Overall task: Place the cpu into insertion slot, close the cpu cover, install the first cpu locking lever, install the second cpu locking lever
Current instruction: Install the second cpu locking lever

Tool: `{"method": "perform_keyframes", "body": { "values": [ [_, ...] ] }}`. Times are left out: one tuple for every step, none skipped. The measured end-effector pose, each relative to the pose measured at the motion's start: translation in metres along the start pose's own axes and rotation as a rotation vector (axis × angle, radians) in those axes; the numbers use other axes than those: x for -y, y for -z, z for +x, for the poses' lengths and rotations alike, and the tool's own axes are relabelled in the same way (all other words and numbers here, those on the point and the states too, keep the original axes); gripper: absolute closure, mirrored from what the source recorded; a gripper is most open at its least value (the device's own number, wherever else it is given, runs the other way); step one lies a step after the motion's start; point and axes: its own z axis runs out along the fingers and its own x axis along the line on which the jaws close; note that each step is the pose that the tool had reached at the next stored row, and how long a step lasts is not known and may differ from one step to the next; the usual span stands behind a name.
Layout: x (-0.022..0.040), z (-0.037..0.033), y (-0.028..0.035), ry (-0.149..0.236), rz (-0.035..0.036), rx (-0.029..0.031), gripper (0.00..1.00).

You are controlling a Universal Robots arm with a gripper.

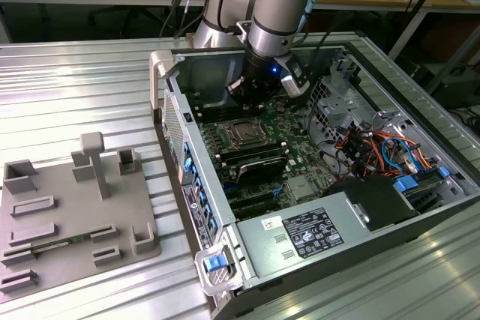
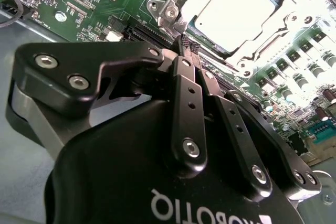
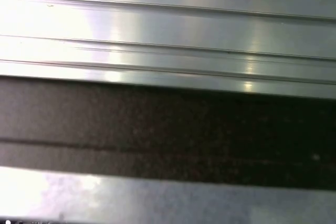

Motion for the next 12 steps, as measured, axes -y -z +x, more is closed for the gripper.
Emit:
{"method": "perform_keyframes", "body": {
  "values": [
    [0.0003, 0.0, 0.0, 0.0, 0.0, 0.0, 0.89],
    [0.0005, 0.0, 0.0001, 0.0, 0.0001, 0.0, 0.89],
    [0.0008, 0.0, 0.0001, 0.0, 0.0001, -0.0002, 0.89],
    [0.0012, 0.0001, 0.0, 0.0, 0.0001, 0.0, 0.89],
    [0.0016, 0.0001, 0.0001, 0.0, 0.0001, 0.0, 0.89],
    [0.0023, 0.0002, 0.0001, 0.0, 0.0001, -0.0001, 0.89],
    [0.0031, 0.0002, 0.0001, 0.0, 0.0001, -0.0001, 0.89],
    [0.0041, 0.0003, 0.0002, 0.0, 0.0001, -0.0001, 0.89],
    [0.0051, 0.0004, 0.0002, 0.0, 0.0001, 0.0, 0.89],
    [0.0059, 0.0005, 0.0002, 0.0, 0.0001, -0.0001, 0.89],
    [0.0069, 0.0005, 0.0002, 0.0, 0.0001, -0.0001, 0.89],
    [0.0098, 0.0007, 0.0003, 0.0, 0.0, 0.0, 0.89]
  ]
}}
